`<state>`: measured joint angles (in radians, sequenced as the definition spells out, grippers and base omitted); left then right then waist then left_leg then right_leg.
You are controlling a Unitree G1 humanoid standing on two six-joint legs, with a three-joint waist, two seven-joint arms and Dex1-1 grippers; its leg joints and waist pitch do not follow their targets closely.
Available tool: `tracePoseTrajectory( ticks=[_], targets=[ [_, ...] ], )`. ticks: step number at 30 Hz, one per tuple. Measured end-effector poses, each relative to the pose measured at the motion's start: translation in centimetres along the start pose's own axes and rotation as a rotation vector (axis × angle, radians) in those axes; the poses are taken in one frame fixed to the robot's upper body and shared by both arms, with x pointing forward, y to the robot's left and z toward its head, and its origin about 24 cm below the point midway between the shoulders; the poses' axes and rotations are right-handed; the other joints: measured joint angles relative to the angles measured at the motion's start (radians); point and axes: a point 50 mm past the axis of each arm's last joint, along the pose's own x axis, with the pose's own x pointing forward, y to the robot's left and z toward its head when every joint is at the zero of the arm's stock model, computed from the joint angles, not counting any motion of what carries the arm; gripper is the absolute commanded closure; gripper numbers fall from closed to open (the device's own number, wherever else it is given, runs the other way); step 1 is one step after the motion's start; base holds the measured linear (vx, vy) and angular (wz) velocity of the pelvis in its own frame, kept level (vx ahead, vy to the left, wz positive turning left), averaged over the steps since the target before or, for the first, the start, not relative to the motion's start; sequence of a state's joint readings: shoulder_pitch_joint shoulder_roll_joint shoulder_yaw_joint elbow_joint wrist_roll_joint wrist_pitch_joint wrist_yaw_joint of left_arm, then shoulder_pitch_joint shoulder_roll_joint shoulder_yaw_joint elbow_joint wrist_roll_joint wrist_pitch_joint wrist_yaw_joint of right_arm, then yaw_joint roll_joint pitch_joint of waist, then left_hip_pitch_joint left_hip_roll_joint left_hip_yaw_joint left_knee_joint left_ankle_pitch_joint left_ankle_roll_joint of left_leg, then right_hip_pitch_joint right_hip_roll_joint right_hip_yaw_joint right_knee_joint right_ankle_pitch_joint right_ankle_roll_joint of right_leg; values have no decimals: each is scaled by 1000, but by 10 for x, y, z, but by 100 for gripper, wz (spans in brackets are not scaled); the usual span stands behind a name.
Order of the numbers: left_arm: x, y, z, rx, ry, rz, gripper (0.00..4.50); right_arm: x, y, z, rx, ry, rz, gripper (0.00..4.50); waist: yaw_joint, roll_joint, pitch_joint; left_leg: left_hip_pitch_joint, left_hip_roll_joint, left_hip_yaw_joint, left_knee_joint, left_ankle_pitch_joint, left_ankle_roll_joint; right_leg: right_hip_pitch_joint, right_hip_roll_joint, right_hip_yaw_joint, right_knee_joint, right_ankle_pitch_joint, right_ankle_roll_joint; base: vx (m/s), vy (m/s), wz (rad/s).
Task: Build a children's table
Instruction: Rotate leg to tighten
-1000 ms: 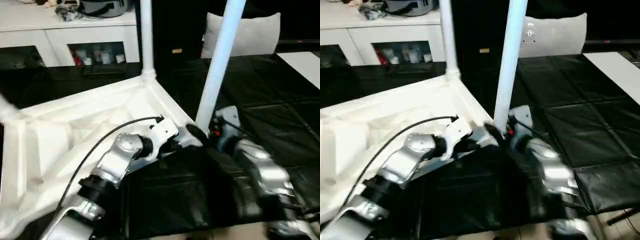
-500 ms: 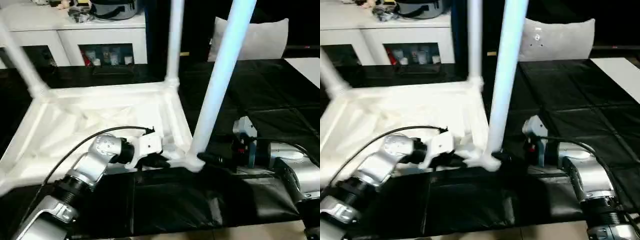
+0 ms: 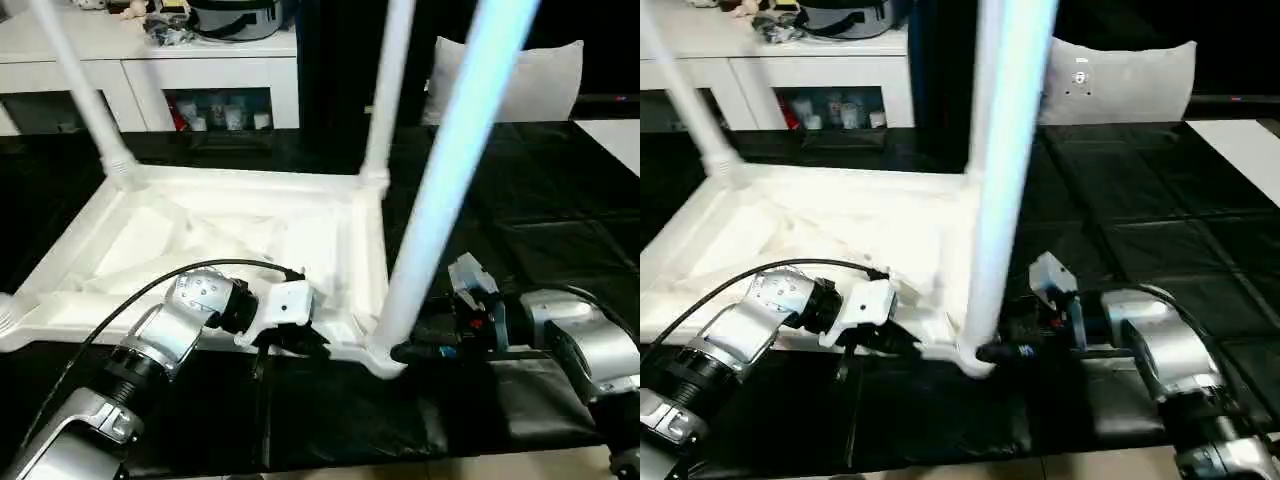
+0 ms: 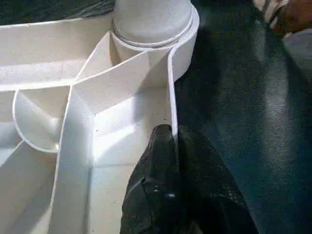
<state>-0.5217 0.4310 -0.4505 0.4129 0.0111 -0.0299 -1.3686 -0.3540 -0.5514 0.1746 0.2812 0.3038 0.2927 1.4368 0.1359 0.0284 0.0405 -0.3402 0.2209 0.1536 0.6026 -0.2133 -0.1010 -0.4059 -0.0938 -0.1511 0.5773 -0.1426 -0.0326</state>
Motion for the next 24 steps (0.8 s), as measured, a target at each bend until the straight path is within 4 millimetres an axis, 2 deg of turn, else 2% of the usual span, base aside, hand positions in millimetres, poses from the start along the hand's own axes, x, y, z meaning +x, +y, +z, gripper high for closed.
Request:
tracePoseTrajectory(
  ticks=[3,4,9,10,16,18,22,24],
  targets=[
    [0,0,0,0,-4,-1,450,2,1,-1,7,-4,21,155,3,0,0,1,0,0,0,0,0,0,0,0,0,0,0,0,0,0],
    [0,0,0,0,-4,-2,450,3,1,-1,9,-3,26,178,4,0,0,1,0,0,0,0,0,0,0,0,0,0,0,0,0,0],
    [0,0,0,-1,-5,-5,450,5,2,-2,10,-3,43,205,4,-1,0,1,0,1,0,0,0,0,0,0,0,0,0,0,0,0],
    [0,0,0,-1,-5,-6,450,5,2,-2,12,-3,44,222,4,-1,0,1,0,1,0,0,0,0,0,0,0,0,0,0,0,0],
    [-1,1,1,-36,-17,3,450,7,5,-2,27,-13,34,239,4,-1,0,1,1,1,-1,0,0,0,0,0,0,0,0,0,0,0],
    [-1,1,0,-101,-22,42,450,13,7,-4,67,-41,-29,239,3,0,-1,4,1,1,-2,-1,-1,2,1,1,0,0,0,0,0,0],
    [-5,9,-6,-216,-4,181,450,29,-2,-1,100,-96,-236,239,-29,0,-2,9,-3,2,-1,-1,-7,4,1,-1,0,0,1,0,0,0],
    [-1,14,-6,-275,-3,276,450,39,-13,1,128,-147,-400,243,-60,1,-2,9,-3,0,1,-1,-7,5,0,-7,-7,0,1,0,0,0]
  ],
)
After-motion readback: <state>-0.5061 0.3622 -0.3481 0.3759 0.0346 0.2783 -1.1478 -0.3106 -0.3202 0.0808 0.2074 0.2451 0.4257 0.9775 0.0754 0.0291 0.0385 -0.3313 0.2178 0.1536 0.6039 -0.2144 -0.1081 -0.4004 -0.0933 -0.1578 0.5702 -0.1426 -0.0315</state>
